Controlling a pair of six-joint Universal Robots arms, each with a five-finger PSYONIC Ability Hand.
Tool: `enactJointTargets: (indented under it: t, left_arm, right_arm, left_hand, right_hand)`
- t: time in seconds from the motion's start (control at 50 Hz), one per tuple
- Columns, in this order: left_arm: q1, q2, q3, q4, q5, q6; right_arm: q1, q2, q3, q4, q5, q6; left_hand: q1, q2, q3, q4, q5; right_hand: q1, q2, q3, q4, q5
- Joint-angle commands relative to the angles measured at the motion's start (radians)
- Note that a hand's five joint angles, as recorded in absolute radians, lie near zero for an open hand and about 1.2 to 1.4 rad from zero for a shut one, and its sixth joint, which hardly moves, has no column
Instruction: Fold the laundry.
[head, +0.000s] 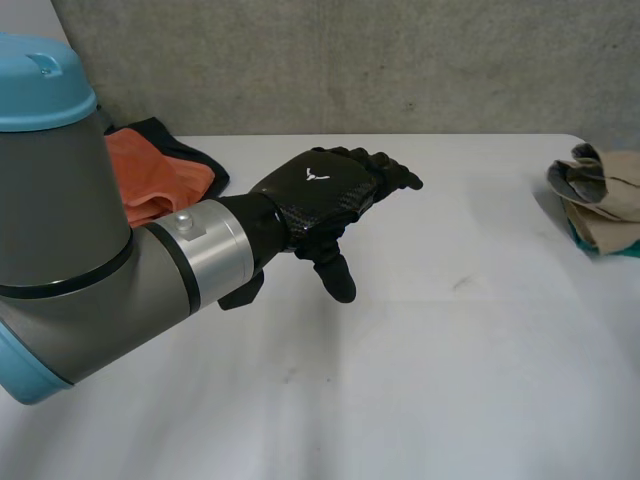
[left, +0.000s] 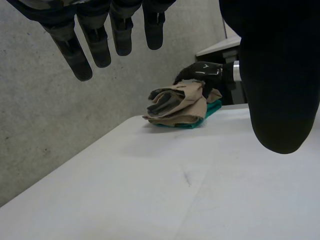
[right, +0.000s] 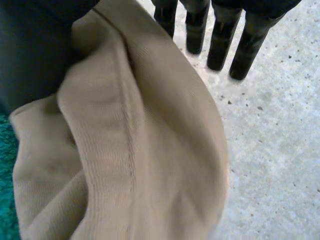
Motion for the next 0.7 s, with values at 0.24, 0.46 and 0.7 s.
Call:
enactJointTargets:
  t: [0.24,0.46,0.7]
  left_arm:
    - [0.0,0.024,0.0,0.0,0.001,-0.024]
    - [0.0,0.038,0.0,0.0,0.003,-0.025]
    - [0.002,0.077,-0.001,0.003,0.003,-0.03]
  right_arm:
    - [-0.064,-0.306,0.272,0.524,0.32,-0.636]
    - [-0.086,-0.48,0.279,0.402,0.693,-0.719]
    - [0.158,-0.904,0.622,0.095,0.448,-0.089]
  left_hand:
    - [0.013,-0.006,-0.012,-0.006,-0.012]
    - [0.01,-0.009,-0.015,-0.009,-0.015]
    - [0.004,-0.015,-0.021,-0.015,-0.021]
  right_hand:
    - [-0.183,-0.312,-0.332,-0.347,-0.286]
    - [-0.183,-0.312,-0.332,-0.347,-0.286]
    - [-0.183,-0.312,-0.332,-0.347,-0.286]
